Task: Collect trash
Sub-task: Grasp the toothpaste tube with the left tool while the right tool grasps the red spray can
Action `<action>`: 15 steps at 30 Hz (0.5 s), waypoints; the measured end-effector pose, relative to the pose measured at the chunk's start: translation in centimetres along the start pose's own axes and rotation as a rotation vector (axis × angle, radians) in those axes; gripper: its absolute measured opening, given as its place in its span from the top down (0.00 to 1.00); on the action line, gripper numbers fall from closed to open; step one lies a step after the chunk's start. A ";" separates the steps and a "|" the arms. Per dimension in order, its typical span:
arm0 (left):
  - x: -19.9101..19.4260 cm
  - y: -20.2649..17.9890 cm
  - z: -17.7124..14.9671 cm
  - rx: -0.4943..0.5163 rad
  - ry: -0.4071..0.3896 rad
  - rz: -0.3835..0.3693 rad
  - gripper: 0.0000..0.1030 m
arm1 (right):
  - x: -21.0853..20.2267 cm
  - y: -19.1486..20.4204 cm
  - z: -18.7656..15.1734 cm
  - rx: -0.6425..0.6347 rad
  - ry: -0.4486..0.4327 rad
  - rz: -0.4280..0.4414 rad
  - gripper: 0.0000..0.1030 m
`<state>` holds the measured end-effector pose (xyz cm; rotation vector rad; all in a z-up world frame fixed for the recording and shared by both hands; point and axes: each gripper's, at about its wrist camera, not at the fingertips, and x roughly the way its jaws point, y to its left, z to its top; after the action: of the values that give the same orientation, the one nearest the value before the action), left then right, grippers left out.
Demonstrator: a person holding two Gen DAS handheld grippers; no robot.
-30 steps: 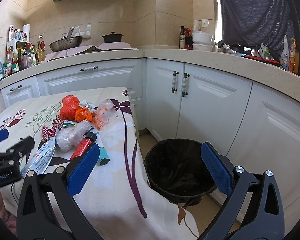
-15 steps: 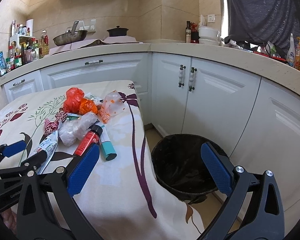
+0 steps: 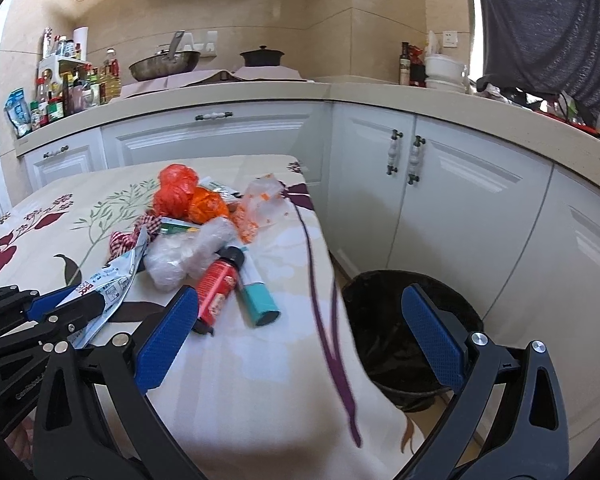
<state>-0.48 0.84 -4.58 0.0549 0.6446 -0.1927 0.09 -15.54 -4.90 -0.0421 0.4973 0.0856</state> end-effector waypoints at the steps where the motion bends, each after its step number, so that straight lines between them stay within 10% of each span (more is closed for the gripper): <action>1: -0.2 0.2 0.1 -0.007 -0.006 0.001 0.81 | 0.1 0.3 0.0 -0.003 0.001 0.008 0.04; 5: -0.9 1.2 0.4 -0.023 -0.026 0.018 0.81 | 0.6 1.5 0.3 -0.016 -0.002 0.037 0.07; 15: -1.7 3.6 0.2 -0.085 -0.042 0.034 0.81 | 2.6 4.0 -0.2 -0.051 0.070 0.112 0.56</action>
<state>-0.95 4.59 -3.41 -0.0199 0.6089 -0.1333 1.90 -11.35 -6.41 -0.0676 0.5670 0.2069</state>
